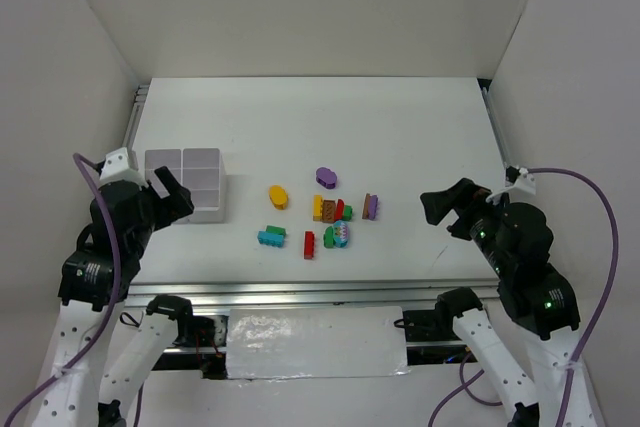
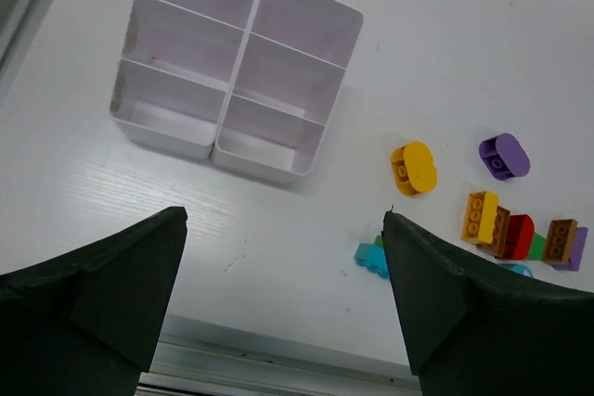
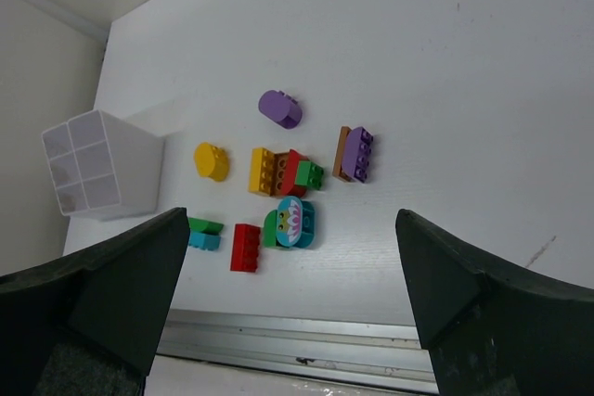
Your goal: Sort the legos into containers by color
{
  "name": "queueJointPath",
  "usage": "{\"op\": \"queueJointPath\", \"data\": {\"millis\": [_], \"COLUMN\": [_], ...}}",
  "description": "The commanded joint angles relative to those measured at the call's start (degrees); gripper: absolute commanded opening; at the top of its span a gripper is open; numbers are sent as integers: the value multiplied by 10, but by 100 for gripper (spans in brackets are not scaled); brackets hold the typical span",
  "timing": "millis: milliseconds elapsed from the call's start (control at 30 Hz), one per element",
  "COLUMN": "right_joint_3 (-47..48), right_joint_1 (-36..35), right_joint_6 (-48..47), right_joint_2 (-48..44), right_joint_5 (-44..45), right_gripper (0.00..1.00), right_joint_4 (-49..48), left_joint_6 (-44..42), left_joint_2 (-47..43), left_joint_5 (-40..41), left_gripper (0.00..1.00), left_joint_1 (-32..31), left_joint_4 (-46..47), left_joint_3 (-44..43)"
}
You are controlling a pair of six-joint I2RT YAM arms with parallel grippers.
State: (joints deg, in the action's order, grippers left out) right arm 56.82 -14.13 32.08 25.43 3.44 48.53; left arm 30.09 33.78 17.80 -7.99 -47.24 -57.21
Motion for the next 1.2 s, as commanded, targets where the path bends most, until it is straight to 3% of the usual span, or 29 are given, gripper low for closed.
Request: {"op": "queueJointPath", "data": {"millis": [0,100,200,233,267,333,433,800,1167], "right_joint_3": [-14,-13,-11,-11,-11,-8,-2,-21,-35], "right_joint_1": [-3,-3,-4,-4,-4,-4,-3,-4,-5], "right_joint_6": [-5,-3,0,0,0,0,-3,-12,-18], "right_joint_2": [-2,15,31,36,40,42,45,53,50], "right_joint_5": [-25,-29,-32,-32,-32,-32,-32,-81,-112], "right_gripper": [100,100,99,100,99,100,100,100,100], "right_joint_4": [-32,-29,-23,-20,-18,-13,-9,-27,-41], "left_joint_6": [-9,29,93,110,125,157,188,233,240], "left_joint_2": [32,95,160,201,223,295,375,616,714], "left_joint_5": [-75,-99,-29,4,58,78,91,136,97], "left_gripper": [99,100,99,99,100,100,99,99,95], "left_joint_1": [-2,-15,-109,-181,-212,-268,-292,-295,-257], "left_joint_4": [44,52,60,58,57,56,84,117,181], "left_joint_3": [-12,-23,-43,-51,-60,-84,-96,-176,-166]}}
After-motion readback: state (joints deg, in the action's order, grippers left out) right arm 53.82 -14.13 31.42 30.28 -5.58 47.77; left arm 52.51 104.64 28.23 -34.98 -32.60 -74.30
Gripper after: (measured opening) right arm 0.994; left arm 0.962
